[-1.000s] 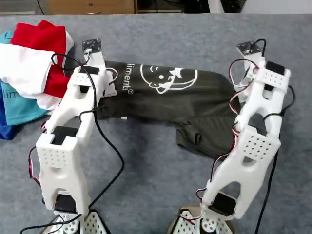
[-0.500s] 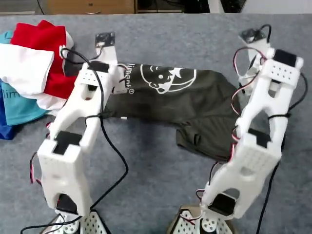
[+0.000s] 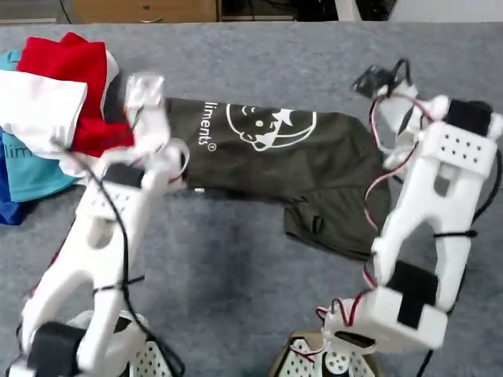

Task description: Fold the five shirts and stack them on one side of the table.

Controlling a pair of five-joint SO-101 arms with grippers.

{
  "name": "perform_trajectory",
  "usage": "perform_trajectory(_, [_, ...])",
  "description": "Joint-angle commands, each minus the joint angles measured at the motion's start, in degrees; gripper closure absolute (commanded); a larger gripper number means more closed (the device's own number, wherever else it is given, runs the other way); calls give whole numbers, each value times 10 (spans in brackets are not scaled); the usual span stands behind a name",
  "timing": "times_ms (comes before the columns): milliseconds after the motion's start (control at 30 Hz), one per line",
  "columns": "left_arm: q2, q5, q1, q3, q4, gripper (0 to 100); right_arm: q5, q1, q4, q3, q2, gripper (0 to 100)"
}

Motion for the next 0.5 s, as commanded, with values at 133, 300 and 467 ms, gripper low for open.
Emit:
perform_trajectory(133, [-60,-4,-74,192,-198,982,127,0,-137,271,-124,917])
perform_trajectory(300, [-60,-4,-57,207,-222,982,107,-68,-196,385,-145,926])
perform_trajectory(467, [-60,-3,-59,207,-222,982,27,-156,-284,436,-145,975])
